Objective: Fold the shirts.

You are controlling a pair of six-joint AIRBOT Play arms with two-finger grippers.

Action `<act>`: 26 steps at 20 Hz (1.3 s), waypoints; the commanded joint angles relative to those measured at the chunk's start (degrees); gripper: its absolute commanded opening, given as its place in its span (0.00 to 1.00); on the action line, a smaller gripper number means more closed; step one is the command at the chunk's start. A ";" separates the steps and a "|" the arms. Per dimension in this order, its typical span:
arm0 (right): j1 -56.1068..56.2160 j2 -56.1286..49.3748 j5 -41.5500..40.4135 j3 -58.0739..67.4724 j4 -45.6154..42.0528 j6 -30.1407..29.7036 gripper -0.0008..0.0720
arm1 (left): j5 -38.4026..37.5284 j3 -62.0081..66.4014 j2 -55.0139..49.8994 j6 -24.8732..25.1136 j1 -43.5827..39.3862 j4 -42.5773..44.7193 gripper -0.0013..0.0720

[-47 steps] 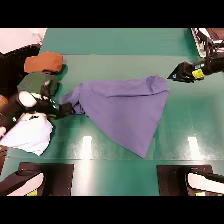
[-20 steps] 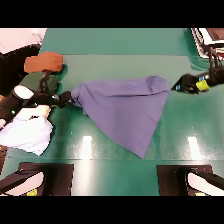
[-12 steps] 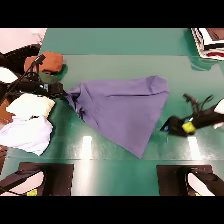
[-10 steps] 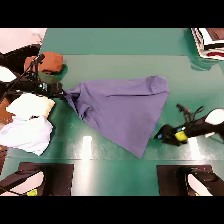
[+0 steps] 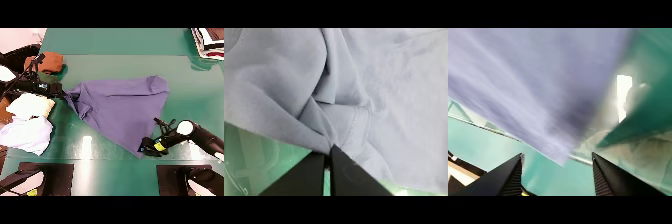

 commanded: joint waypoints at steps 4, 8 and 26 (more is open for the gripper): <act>6.36 -8.22 -6.64 7.87 -1.66 -1.92 0.23 | 0.11 0.09 0.02 0.00 0.09 0.07 0.05; 4.17 -3.98 -3.80 13.18 -9.05 -1.81 0.03 | 0.87 2.97 4.68 -0.22 0.09 0.33 0.05; -52.39 10.34 31.06 101.96 -17.57 -15.08 0.03 | 3.48 67.52 20.02 -6.29 0.07 1.16 0.05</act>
